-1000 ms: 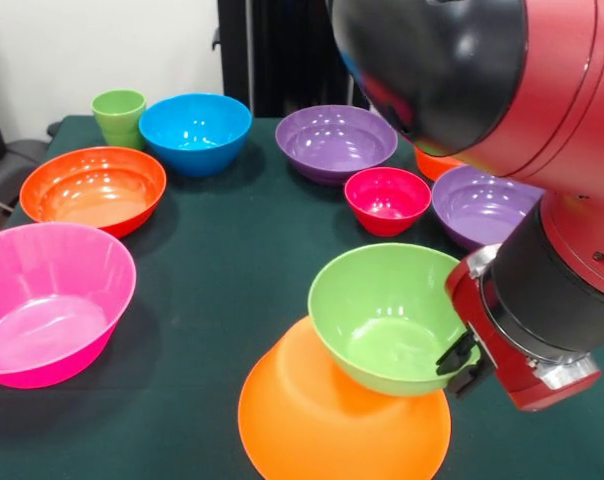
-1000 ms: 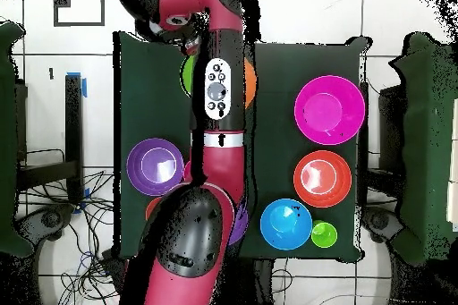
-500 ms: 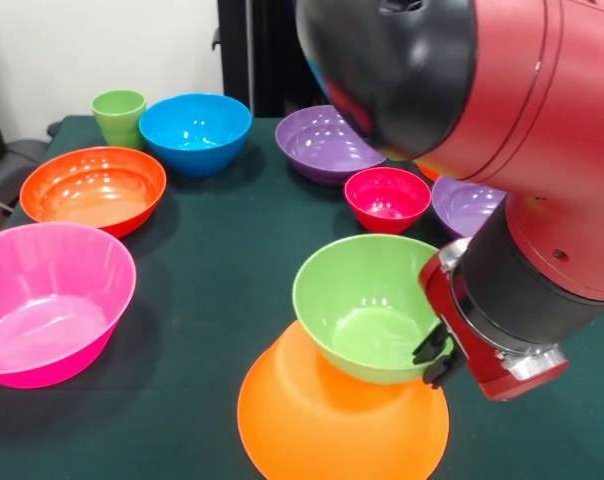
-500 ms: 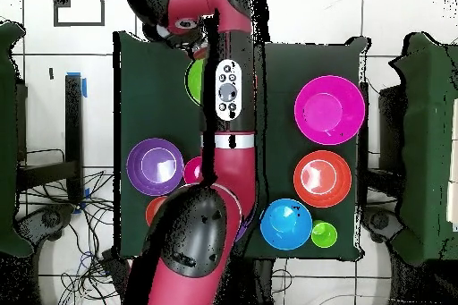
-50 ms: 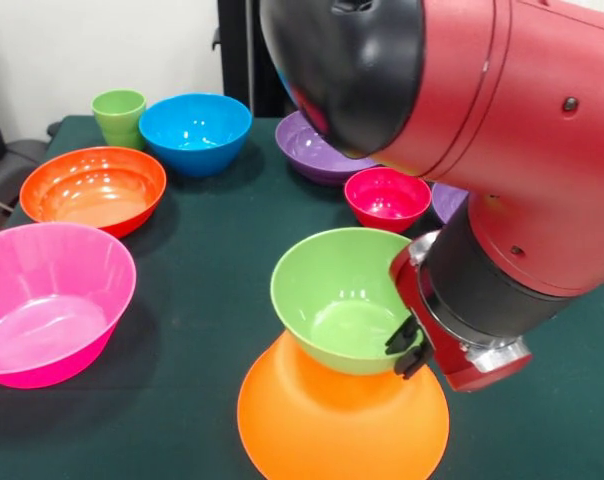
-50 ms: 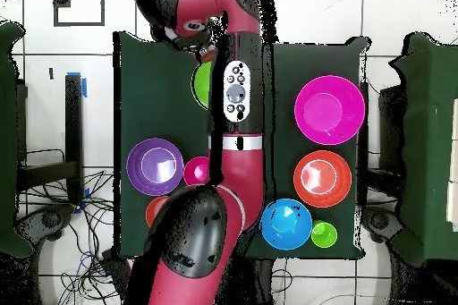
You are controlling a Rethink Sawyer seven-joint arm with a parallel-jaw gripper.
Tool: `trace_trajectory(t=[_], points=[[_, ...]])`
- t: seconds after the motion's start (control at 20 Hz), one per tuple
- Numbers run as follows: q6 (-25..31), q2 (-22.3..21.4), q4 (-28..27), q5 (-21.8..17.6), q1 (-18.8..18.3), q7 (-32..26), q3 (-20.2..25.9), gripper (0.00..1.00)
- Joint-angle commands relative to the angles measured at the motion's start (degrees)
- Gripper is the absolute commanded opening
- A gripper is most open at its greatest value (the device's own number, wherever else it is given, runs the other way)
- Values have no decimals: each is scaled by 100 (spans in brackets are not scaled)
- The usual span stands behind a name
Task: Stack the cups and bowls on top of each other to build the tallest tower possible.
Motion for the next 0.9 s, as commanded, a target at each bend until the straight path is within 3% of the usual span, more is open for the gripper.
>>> trace_trajectory(t=[0.05,0.9], points=[[-28,-96,377,89,-40,22,-624,0],[-64,-14,188,298,102,169,-763,0]])
